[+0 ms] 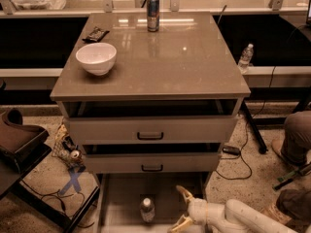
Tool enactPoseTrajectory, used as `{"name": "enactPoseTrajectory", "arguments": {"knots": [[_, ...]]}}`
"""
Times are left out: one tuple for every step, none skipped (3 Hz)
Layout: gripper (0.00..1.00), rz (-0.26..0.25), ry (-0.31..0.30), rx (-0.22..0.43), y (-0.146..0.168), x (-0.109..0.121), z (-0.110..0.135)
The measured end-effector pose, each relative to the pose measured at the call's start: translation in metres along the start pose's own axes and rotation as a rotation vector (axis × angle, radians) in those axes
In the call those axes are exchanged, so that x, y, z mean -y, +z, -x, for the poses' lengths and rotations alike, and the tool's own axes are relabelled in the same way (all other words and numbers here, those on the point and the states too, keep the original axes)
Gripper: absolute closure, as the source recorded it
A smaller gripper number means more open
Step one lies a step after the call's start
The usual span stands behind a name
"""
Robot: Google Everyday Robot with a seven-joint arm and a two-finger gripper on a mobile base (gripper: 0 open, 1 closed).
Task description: Pick blue plastic bottle from bottom drawer and place on counter
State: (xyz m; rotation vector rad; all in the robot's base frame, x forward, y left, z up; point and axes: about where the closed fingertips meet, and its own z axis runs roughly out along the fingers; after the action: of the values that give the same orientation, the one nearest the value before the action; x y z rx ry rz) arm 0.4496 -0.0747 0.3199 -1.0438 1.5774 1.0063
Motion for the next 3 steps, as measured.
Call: {"name": "enactPoseTrajectory", "arguments": {"knots": [[0.00, 0.002, -0.010, -0.003, 0.008, 0.010, -0.021], [0.00, 0.004, -0.009, 0.010, 0.023, 0.010, -0.035], [0.00, 0.008, 0.000, 0.020, 0.040, 0.009, -0.047]]}}
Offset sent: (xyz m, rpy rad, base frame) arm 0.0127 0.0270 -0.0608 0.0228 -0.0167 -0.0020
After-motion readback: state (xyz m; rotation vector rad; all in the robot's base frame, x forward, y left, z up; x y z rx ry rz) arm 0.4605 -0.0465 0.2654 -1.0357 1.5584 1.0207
